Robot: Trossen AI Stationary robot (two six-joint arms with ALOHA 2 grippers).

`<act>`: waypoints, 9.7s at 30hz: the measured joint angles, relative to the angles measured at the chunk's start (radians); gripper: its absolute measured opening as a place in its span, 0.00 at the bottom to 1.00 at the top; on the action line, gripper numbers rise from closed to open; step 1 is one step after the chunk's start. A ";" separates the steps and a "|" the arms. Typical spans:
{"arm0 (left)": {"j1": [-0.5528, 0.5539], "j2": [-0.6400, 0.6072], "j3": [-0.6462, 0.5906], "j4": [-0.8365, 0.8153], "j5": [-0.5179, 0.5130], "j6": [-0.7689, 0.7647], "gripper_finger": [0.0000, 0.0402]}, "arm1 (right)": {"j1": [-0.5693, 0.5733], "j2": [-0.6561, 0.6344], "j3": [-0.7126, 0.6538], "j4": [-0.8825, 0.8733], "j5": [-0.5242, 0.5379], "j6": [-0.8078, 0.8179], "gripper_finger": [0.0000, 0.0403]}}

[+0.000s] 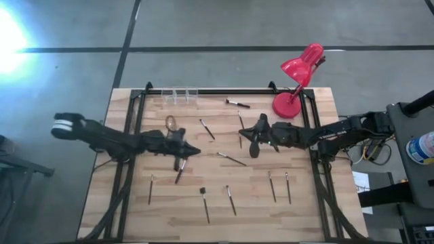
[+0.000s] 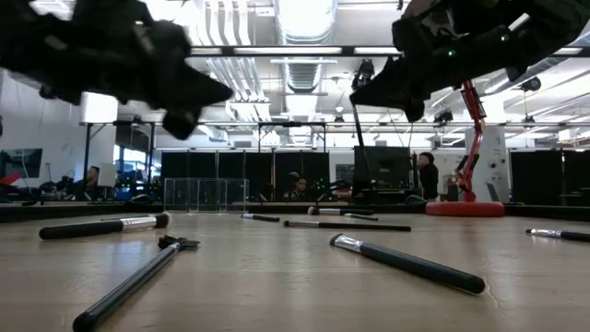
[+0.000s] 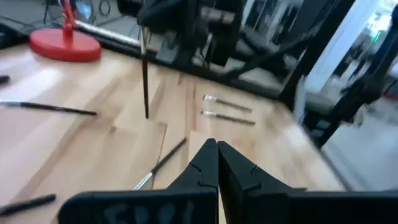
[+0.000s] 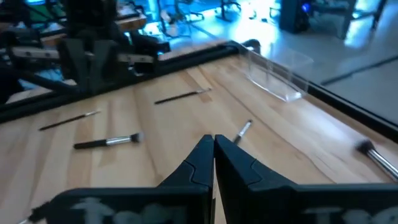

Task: Put items in baskets/containers
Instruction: Put the black eyeshadow brush into the transparent organizer

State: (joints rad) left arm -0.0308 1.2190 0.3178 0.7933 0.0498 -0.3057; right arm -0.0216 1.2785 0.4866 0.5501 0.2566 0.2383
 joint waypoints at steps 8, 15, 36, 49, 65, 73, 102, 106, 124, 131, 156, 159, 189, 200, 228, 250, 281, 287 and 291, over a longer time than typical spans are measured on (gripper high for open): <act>-0.008 0.186 0.241 -0.009 0.004 0.053 0.02 | 0.081 0.000 0.000 0.103 -0.003 -0.070 0.02; -0.018 0.259 0.388 -0.131 0.002 0.071 0.17 | 0.138 0.000 0.000 0.160 -0.003 -0.104 0.02; -0.066 0.393 0.504 -0.023 -0.027 0.076 0.32 | 0.267 0.000 0.051 0.283 0.008 -0.153 0.02; -0.067 0.421 0.570 0.026 -0.023 0.113 0.32 | 0.268 0.029 0.056 0.299 0.007 -0.160 0.02; -0.066 0.413 0.592 -0.068 -0.007 0.150 0.02 | 0.268 0.086 0.119 0.302 0.031 -0.178 0.02; -0.011 0.318 0.551 -0.148 -0.120 0.188 0.02 | 0.246 -0.004 0.102 0.175 0.134 -0.240 0.11; 0.858 0.183 0.511 -0.405 -0.251 0.187 0.02 | -0.274 -0.199 0.005 0.128 -0.161 -0.363 0.02; 0.925 0.181 0.508 -0.440 -0.330 0.182 0.02 | -0.293 -0.197 0.009 0.117 -0.156 -0.427 0.02; 1.027 0.188 0.305 -0.263 -0.343 0.078 0.02 | -0.403 -0.196 0.010 0.103 -0.164 -0.390 0.02; 1.032 0.204 0.260 -0.235 -0.329 0.013 0.02 | -0.402 -0.196 0.010 0.104 -0.164 -0.392 0.02; 1.031 0.204 0.188 -0.190 -0.276 -0.062 0.21 | -0.402 -0.196 0.011 0.117 -0.164 -0.407 0.02; 1.031 0.204 0.190 -0.193 -0.270 -0.054 0.24 | -0.402 -0.196 0.011 0.117 -0.163 -0.407 0.02; 0.405 -0.131 0.000 -0.169 -0.005 0.232 0.00 | -0.214 -0.197 0.082 -0.180 -0.144 -0.312 0.02; 0.116 -0.129 -0.003 -0.341 -0.178 0.144 0.00 | 0.000 -0.138 0.060 -0.315 0.009 -0.204 0.02; -0.794 0.193 0.509 -1.890 -0.335 -1.682 0.11 | 0.193 0.114 0.014 -0.117 0.060 -0.211 0.02; -0.789 0.118 0.251 -1.693 -0.297 -1.846 0.17 | 0.264 0.136 0.014 -0.087 0.087 -0.230 0.02; -0.731 0.105 0.435 -1.641 -0.749 -1.539 0.00 | 0.266 0.135 0.014 -0.074 0.087 -0.245 0.02; -0.606 0.096 0.396 -1.341 -0.911 -1.120 0.00 | 0.266 0.135 0.009 -0.059 0.087 -0.265 0.02; -0.458 0.053 0.332 -1.027 -0.857 -0.741 0.00 | 0.266 0.135 0.006 -0.047 0.087 -0.272 0.02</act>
State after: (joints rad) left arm -0.4887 1.2722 0.6499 -0.2333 -0.8071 -1.0463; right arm 0.2447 1.4132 0.4931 0.5029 0.3435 -0.0333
